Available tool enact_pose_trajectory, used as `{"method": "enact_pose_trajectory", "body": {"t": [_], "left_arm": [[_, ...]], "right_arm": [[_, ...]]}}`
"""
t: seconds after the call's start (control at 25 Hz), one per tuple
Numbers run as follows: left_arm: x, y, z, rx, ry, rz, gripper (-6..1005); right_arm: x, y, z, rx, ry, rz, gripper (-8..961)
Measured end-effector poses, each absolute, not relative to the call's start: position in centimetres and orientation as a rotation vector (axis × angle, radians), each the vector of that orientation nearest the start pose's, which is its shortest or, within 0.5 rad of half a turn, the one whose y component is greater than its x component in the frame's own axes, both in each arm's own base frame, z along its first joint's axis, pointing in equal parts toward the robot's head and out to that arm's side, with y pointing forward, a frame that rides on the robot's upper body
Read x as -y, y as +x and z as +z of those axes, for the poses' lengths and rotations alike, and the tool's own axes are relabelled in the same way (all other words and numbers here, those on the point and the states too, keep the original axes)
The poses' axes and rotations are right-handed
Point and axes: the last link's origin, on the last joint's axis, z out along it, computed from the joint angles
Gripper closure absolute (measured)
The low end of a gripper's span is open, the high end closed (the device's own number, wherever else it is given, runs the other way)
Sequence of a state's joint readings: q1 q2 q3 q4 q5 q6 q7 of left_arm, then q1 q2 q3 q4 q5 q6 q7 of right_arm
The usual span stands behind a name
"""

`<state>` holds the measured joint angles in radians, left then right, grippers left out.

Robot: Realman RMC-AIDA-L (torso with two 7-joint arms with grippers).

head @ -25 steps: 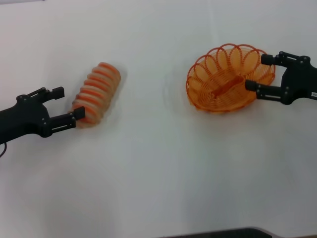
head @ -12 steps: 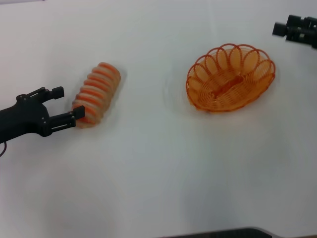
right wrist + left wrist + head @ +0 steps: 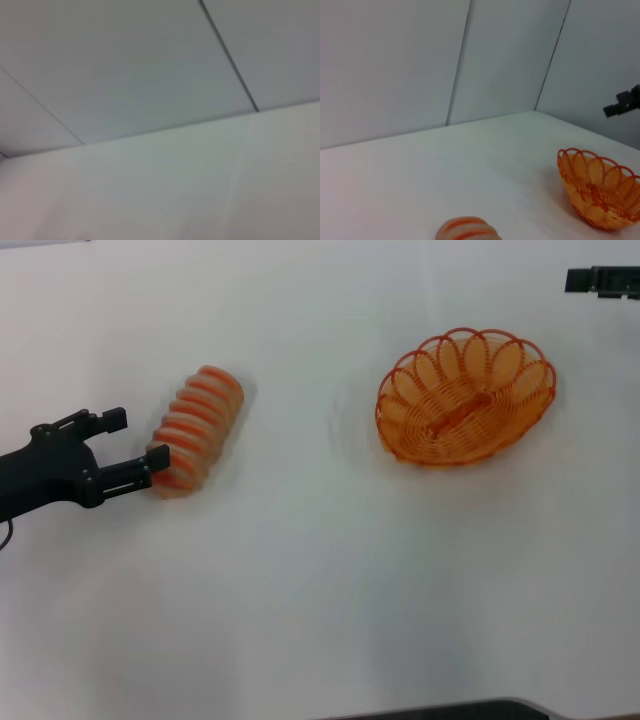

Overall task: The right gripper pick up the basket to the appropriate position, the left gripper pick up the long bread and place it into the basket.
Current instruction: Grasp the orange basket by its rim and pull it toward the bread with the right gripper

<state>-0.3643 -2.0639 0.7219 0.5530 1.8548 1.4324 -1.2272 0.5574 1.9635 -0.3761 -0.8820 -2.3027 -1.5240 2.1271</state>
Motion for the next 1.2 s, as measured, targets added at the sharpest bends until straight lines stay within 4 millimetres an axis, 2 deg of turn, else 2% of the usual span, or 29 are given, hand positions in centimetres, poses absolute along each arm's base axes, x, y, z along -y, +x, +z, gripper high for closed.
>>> {"method": "enact_pose_trajectory", "body": {"t": [0.2,0.24,0.56,1.04,1.2], "left_arm": [[-29.7,-31.7,-0.4,0.726,-2.511,-0.679,140],[-29.9,-31.5,-0.3,0.722,-2.512,-0.678,140],[-30.4,-31.1,-0.1,0.707,-2.508,-0.664,140],[-30.4,-31.0,-0.2,0.702,-2.51,-0.663,139],[-30.4,-31.0,-0.4,0.702,-2.512,-0.662,139]], "right_arm": [[-37.5,30.8,10.9,-1.483,-2.145,0.378,126],[-38.1,30.7,10.7,-1.494,-2.132,0.29,127],[-39.4,29.5,9.0,-1.457,-2.17,0.116,134],[-40.3,28.5,5.8,-1.426,-2.241,0.023,144],[-40.3,28.9,4.8,-1.438,-2.241,0.0,228]]}}
